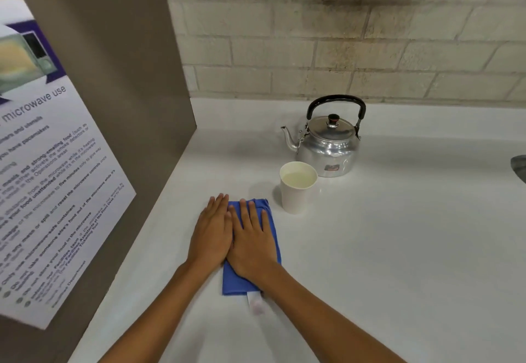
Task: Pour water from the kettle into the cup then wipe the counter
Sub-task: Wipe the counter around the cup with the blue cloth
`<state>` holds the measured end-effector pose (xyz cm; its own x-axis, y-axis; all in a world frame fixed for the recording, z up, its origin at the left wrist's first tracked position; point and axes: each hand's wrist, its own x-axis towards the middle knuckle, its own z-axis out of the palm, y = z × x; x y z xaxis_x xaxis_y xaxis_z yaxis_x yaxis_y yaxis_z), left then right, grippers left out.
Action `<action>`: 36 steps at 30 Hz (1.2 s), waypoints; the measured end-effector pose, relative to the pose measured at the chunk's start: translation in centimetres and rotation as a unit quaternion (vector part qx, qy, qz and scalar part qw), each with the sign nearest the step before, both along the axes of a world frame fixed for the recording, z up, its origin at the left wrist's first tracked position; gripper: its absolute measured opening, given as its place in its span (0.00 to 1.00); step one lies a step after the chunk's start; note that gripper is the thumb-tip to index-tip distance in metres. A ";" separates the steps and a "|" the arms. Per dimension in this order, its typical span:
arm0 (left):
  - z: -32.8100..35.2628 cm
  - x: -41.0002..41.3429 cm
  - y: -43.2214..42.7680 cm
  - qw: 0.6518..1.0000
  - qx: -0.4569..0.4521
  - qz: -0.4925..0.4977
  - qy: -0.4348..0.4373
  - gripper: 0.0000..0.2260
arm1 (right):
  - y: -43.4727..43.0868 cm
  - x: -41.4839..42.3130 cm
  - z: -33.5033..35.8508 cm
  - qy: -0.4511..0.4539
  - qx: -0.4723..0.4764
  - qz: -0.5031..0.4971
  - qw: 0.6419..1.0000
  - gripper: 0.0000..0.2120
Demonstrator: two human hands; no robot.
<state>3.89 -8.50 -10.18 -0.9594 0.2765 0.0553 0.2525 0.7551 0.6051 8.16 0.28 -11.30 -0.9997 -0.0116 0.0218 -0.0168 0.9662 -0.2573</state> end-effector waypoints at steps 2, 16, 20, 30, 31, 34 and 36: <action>0.1 1.0 0.1 1.000 0.010 -0.008 0.013 0.20 | 0.1 -1.0 0.0 0.003 -0.005 0.015 1.000 0.31; -2.6 3.8 4.2 0.974 -0.218 -0.023 0.051 0.30 | 12.4 3.4 1.1 0.218 -0.173 -0.172 0.945 0.13; -2.6 3.1 3.9 0.970 -0.230 -0.038 0.064 0.40 | 15.8 1.8 0.5 0.155 -0.068 -0.192 0.967 0.19; -2.9 -5.1 4.3 0.972 -0.222 -0.053 0.060 0.26 | 17.3 0.2 -1.7 -0.010 0.021 -0.164 0.986 0.26; -2.9 -6.1 4.6 0.972 -0.222 -0.053 0.060 0.26 | 17.3 0.1 -1.8 -0.012 0.020 -0.166 0.986 0.26; -2.8 -8.7 5.3 0.971 -0.224 -0.057 0.064 0.26 | 17.2 0.2 -1.9 -0.014 0.017 -0.169 0.985 0.26; -2.7 -10.4 5.9 0.970 -0.226 -0.060 0.066 0.25 | 17.2 0.1 -2.1 -0.011 0.019 -0.170 0.985 0.26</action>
<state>-6.49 -2.56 -12.89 -0.9117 0.4101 0.0231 0.4076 0.8963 0.1748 8.28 17.47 -13.37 -0.9462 0.3236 0.0056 0.3148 0.9241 -0.2166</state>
